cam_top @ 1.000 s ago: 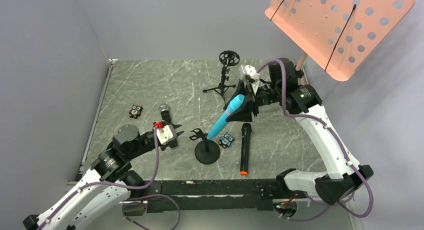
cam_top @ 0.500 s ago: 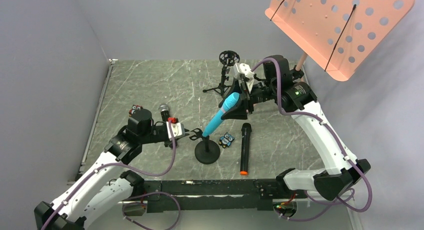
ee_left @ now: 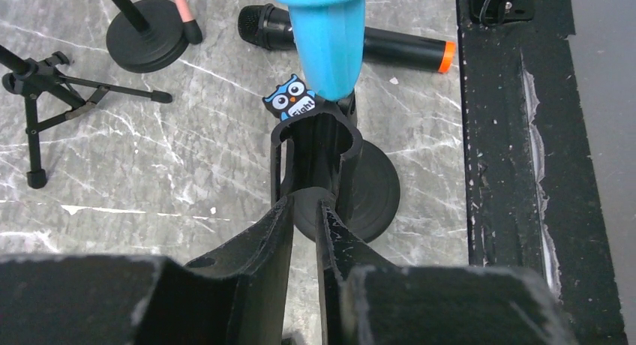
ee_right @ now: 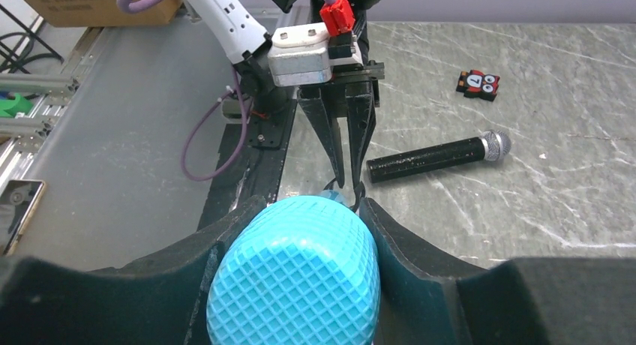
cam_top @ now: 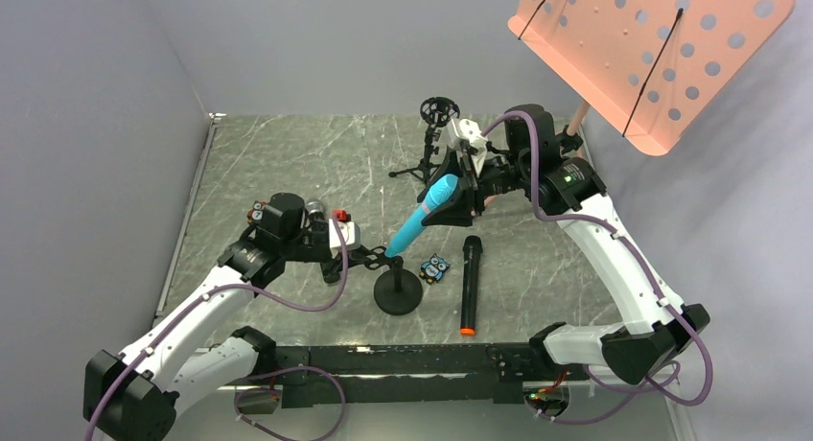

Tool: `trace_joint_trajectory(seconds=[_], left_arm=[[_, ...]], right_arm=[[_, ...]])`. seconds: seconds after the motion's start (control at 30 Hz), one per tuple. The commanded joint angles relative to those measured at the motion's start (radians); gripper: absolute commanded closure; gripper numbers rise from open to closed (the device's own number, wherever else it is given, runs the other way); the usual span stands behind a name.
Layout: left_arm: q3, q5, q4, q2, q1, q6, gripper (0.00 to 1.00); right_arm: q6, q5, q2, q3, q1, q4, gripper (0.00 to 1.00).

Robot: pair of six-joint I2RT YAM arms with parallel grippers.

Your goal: Attach the microphones to the stand

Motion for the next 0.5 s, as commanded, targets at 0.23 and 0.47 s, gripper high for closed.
trace_joint_trajectory(seconds=[0.23,0.47], left_arm=[[0.020,0.092,0.083,0.043,0.002,-0.061,0.73],[0.003,0.092,0.102,0.024,0.003,-0.080,0.65]], right_arm=[[0.034,-0.018,-0.009,-0.037,0.015,0.091,0.88],[0.029,0.004,-0.013,-0.070,0.018,0.099,0.88]])
